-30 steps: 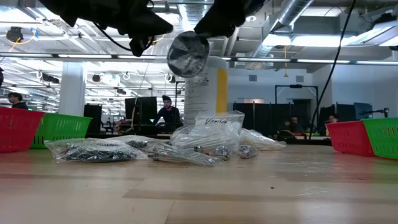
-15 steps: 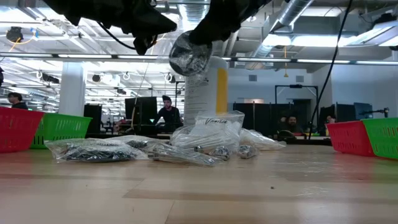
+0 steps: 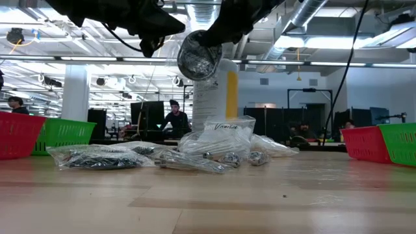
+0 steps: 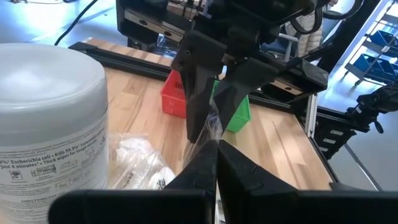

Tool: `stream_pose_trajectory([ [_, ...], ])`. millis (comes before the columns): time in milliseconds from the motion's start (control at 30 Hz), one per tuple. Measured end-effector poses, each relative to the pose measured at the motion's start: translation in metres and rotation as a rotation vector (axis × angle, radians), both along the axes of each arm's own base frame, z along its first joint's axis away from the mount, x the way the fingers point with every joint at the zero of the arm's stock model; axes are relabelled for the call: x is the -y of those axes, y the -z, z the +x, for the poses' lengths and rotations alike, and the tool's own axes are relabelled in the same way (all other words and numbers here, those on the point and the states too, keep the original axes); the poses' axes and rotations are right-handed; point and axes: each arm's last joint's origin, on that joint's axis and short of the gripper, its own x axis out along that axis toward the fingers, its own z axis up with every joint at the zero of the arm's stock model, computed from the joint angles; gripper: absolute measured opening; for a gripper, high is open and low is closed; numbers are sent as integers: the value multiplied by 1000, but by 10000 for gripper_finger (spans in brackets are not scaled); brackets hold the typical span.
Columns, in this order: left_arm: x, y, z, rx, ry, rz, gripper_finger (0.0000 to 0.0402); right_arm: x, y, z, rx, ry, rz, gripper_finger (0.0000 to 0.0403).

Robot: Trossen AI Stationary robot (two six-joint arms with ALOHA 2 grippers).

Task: Pick & Place Travel size toiletries
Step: Put the hairbrush into the right red bin

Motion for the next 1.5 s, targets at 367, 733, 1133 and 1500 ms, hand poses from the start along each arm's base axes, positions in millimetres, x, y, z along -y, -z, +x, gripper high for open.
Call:
stream_pose_trajectory([
  [367,-1,0,0,1,-33,8,21,-3,3,-2,-37,3,18,18],
  [733,3,0,0,0,-15,7,83,-2,-13,-30,-121,36,51,18],
  [1133,17,0,0,3,48,6,87,-2,-12,-62,-333,243,109,18],
  [1500,25,0,0,5,80,5,88,-6,-5,-81,-428,502,105,18],
])
